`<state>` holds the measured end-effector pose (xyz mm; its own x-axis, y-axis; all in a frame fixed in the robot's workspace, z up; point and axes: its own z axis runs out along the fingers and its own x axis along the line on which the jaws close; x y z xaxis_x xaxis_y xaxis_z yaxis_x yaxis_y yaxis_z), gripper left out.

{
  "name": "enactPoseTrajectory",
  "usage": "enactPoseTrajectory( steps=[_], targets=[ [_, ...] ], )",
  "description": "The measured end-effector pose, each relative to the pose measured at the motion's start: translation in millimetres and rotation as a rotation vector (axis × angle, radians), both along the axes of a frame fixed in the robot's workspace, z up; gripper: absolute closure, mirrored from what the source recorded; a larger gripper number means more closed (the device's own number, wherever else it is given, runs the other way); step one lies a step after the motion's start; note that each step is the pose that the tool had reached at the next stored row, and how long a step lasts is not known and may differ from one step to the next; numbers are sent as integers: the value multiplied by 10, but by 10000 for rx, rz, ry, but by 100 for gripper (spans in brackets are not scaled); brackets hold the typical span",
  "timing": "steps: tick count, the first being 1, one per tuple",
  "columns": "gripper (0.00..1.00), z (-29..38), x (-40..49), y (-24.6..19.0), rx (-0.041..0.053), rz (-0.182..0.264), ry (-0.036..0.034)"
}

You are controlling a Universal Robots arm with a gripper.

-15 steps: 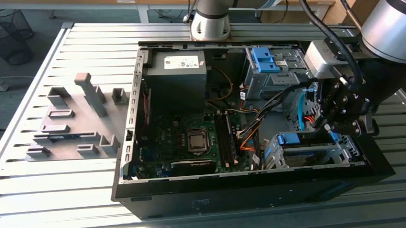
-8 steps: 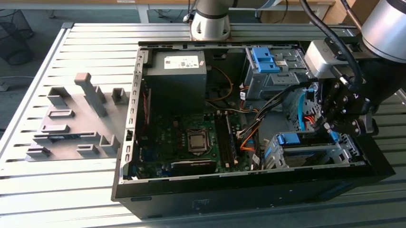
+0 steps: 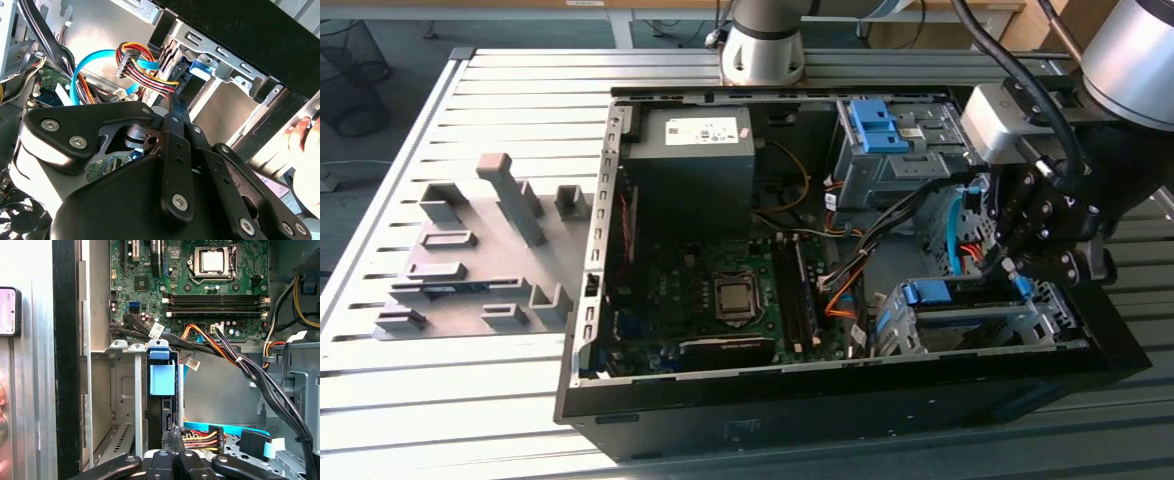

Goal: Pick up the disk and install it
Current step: 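Insert the second disk wire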

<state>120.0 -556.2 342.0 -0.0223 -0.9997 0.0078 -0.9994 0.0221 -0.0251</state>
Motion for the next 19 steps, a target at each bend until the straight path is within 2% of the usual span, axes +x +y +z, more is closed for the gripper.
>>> enactPoseTrajectory(
  steps=[5, 9, 13, 15, 19],
  targets=[
    [89, 0, -19, 0, 0, -1, 0],
    [89, 0, -119, 0, 0, 0, 0],
    [89, 2, -134, 0, -1, 1, 0],
    [89, 49, -134, 2, -2, 0, 0],
    [89, 214, -134, 13, -1, 0, 0]
  ],
)
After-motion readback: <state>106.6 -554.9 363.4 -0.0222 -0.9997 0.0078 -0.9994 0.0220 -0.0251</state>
